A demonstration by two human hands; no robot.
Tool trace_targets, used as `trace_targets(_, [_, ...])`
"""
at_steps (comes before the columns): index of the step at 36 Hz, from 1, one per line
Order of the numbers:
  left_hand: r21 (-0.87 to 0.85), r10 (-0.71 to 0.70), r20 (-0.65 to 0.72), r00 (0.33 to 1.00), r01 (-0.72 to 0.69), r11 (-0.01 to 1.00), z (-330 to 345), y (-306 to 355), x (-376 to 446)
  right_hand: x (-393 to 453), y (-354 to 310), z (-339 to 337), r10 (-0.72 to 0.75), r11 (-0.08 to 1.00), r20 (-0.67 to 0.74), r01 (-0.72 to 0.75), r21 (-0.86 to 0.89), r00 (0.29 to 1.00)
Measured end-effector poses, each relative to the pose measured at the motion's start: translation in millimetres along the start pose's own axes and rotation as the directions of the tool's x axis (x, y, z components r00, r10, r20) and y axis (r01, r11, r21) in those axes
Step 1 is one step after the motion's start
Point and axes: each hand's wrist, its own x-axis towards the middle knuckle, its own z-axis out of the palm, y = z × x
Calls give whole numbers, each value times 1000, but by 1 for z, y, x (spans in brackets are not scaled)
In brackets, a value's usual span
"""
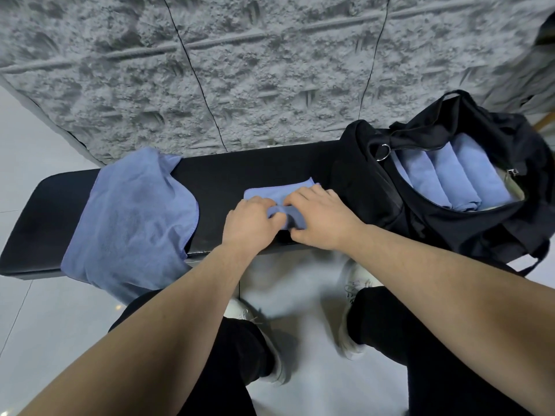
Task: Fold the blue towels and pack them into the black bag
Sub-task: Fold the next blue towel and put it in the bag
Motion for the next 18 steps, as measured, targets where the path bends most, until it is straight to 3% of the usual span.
trace_targets(7, [64,38,-29,999,-36,997,7,-2,-2,7,3,5,-2,1000,42,3,-24,999])
trace_targets(12, [120,169,-122,978,-155,981,4,-3,-7,10,3,2,18,999,70,-20,28,997])
trace_targets(18, [190,219,-111,970,-195,962,-1,-4,-10,6,0,1,31,997,140,-41,70,990])
